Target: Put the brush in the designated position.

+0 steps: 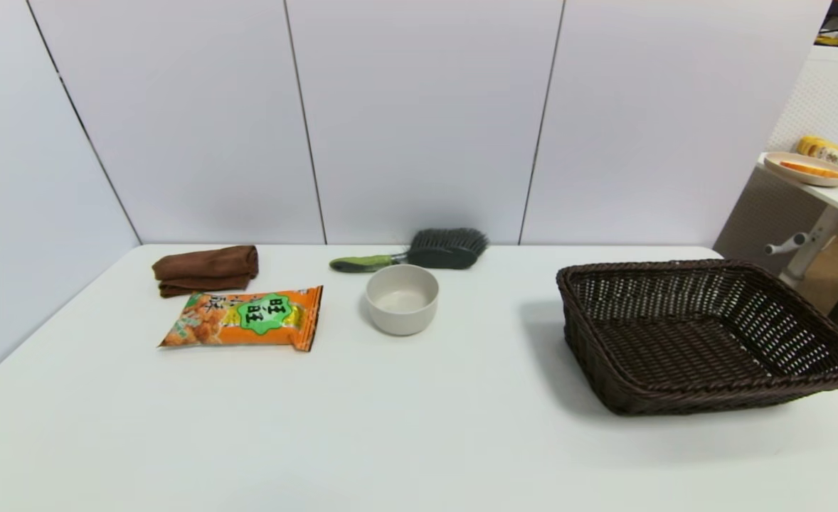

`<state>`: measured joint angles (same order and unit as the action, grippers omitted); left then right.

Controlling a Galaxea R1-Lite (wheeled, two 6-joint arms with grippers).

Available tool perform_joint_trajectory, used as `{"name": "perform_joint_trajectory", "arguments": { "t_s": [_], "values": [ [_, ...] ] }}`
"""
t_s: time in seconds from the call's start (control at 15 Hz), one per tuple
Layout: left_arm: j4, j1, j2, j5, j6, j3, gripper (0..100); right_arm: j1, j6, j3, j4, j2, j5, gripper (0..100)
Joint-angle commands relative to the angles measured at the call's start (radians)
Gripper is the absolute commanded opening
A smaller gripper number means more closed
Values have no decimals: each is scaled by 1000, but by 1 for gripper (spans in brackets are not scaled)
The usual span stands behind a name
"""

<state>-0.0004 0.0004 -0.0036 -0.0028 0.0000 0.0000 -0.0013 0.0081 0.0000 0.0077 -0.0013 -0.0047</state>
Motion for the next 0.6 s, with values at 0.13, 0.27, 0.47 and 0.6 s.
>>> {"name": "perform_joint_trajectory", "arguments": {
  "t_s": [0.13, 0.27, 0.47, 0.6],
  "values": [
    [0, 1, 4, 0, 0, 0, 100, 0, 6, 2, 2, 1, -1, 100],
    [0, 0, 4, 0, 0, 0, 100, 0, 4, 2, 0, 1, 0, 100],
    [0, 1, 4, 0, 0, 0, 100, 0, 3, 2, 0, 1, 0, 100],
    [0, 1, 4, 0, 0, 0, 100, 0, 3, 2, 0, 1, 0, 100]
  ]
}}
